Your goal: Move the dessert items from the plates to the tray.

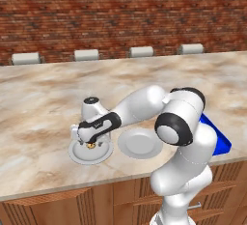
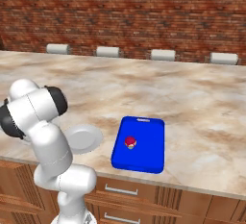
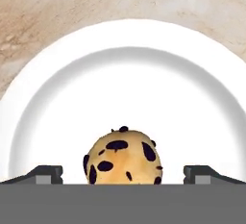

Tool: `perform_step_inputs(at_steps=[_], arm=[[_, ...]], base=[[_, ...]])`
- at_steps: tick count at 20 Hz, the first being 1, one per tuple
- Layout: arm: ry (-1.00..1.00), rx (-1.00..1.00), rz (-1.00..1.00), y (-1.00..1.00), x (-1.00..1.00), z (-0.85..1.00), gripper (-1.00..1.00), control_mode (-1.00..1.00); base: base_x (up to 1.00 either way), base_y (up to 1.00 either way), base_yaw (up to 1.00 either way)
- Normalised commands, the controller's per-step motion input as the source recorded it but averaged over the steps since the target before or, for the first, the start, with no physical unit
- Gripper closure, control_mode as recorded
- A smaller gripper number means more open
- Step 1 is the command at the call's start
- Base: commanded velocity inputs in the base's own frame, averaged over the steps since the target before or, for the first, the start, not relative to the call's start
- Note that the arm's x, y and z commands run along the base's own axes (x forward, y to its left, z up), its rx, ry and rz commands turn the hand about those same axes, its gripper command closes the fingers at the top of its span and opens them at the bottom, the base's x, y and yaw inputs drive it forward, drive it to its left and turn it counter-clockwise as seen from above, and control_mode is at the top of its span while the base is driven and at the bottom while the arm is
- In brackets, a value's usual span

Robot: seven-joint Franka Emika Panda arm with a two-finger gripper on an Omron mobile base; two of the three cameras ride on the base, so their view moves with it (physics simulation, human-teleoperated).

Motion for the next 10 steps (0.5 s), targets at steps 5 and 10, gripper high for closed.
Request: perform_step_inputs(at_steps=[5,10], arm=[[0.0,-0.03,0.0,0.0,0.0,-0.25,-1.0,-1.0],[0.0,0.0,0.0,0.0,0.0,-0.04,1.0,-1.0]], base=[[0.0,0.0,0.0],[0.0,0.0,0.0]])
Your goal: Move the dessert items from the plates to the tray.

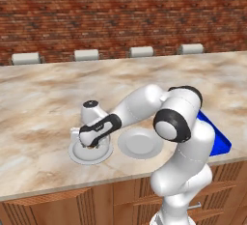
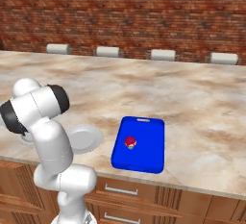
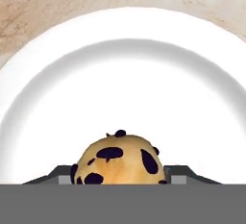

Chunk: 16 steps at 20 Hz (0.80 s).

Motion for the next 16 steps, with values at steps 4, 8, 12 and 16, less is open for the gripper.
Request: perform_step_inputs(at_steps=[4,8,12,16], arm=[[0.0,0.01,-0.01,-0.03,0.02,0.31,1.0,-1.0],[0.0,0.0,-0.07,-0.78,0.0,0.84,1.0,-1.0],[0.0,-0.04,-0.14,-1.0,0.0,0.53,1.0,-1.0],[0.0,-0.06,-0.18,-1.0,0.0,0.45,1.0,-1.0]], base=[[0.0,0.0,0.0],[0.0,0.0,0.0],[0.0,0.0,0.0],[0.0,0.0,0.0]])
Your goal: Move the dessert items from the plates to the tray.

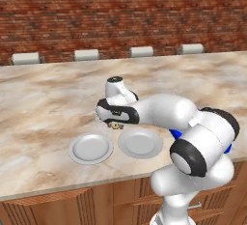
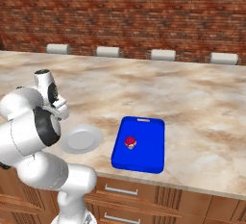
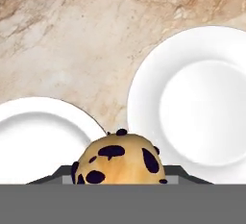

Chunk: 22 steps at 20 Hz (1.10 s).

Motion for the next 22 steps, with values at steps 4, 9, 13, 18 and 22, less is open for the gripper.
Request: perform_step_inputs(at_steps=[4,9,13,18,22], arm=[[0.01,-0.07,-0.19,-1.0,0.03,0.15,1.0,-1.0],[0.01,-0.03,-0.19,-1.0,0.05,0.0,1.0,-1.0],[0.0,-0.01,-0.18,-1.0,0.01,0.0,1.0,-1.0],[0.01,-0.03,-0.18,-1.0,0.05,0.0,1.0,-1.0],[0.01,-0.02,-0.15,-1.0,0.16,0.0,1.0,-1.0]], base=[[0.0,0.0,0.0],[0.0,0.0,0.0],[0.0,0.0,0.0],[0.0,0.0,0.0],[0.0,0.0,0.0]])
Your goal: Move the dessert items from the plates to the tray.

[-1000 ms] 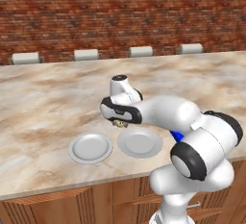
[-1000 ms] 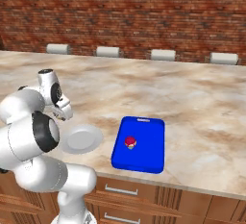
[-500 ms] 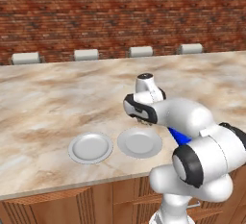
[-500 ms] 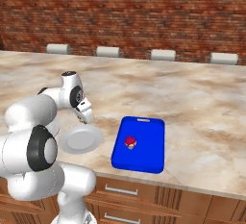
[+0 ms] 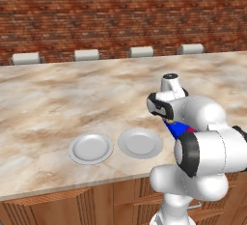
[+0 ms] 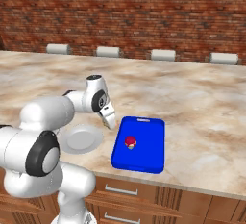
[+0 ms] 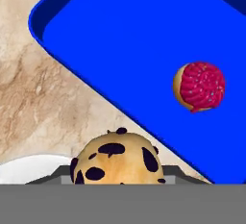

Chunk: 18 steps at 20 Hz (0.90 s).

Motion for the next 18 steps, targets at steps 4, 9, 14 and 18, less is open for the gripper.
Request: perform_step_inputs(at_steps=[4,9,14,18], arm=[[0.02,-0.02,-0.15,-1.0,0.2,0.0,1.0,-1.0],[0.04,0.0,-0.14,-1.0,0.28,-0.01,1.0,-1.0],[0.02,0.02,-0.06,-1.0,0.19,-0.25,1.0,-1.0],[-0.01,0.03,0.02,-0.49,0.04,-0.12,1.0,-1.0]], base=[[0.0,0.0,0.0],[0.0,0.0,0.0],[0.0,0.0,0.0],[0.0,0.0,0.0]])
